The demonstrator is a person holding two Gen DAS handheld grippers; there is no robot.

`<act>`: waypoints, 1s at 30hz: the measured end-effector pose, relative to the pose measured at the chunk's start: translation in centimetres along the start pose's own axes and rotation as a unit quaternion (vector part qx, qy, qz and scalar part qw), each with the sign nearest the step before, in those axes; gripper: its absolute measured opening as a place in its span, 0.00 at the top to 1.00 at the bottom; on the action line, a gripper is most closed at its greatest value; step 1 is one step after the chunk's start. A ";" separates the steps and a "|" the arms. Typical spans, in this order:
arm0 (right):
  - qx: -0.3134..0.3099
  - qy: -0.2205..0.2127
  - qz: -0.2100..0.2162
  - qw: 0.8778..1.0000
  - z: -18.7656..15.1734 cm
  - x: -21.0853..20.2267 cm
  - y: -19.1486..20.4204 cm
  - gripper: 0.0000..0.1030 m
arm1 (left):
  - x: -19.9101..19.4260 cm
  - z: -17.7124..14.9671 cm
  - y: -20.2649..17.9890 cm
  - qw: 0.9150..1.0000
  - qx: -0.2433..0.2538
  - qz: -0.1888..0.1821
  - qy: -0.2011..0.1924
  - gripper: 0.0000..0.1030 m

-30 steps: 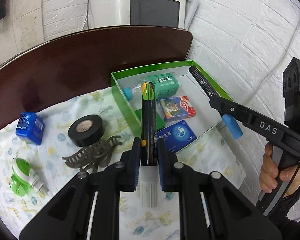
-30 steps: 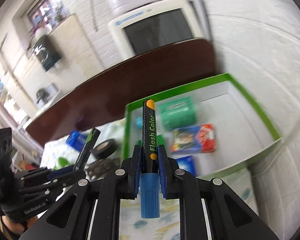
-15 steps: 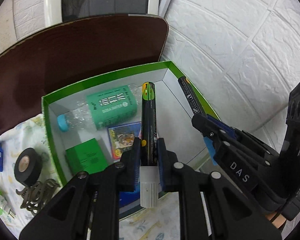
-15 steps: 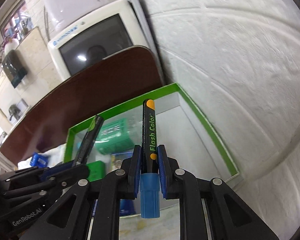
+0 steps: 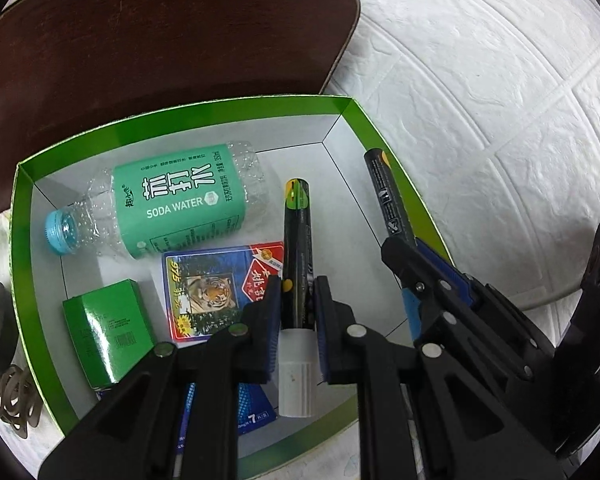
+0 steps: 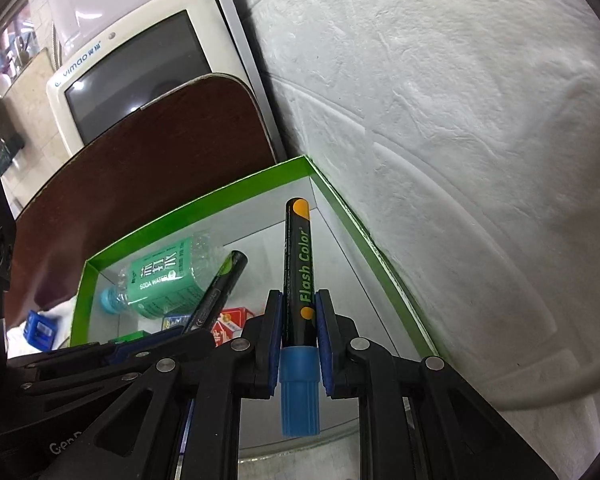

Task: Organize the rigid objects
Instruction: 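Carry both markers into the green-rimmed box and open both grippers, then move both grippers to the brown hair claw clip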

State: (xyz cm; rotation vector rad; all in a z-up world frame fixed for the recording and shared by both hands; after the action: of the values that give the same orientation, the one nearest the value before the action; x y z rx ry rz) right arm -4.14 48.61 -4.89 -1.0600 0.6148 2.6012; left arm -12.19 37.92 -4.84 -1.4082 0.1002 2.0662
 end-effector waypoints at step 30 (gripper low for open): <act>-0.082 -0.027 0.098 0.991 -1.2 -7.0 13.5 0.81 | -16.4 -7.5 16.5 0.980 -0.051 0.104 -0.162 0.52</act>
State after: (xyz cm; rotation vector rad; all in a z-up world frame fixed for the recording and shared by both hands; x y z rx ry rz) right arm -3.81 35.66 3.16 -1.0182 0.5246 2.8826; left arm -11.09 14.34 1.52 -1.1404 0.0059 2.4791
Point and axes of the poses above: each gripper's, at about its wrist camera, not at the fingertips, and x roughly the way its jaws point, y to its left, z to its top, the point moved 5 cm from there along x, roughly the way its jaws point, and after that the axes turned 6 degrees about z, right-handed, at the moved point
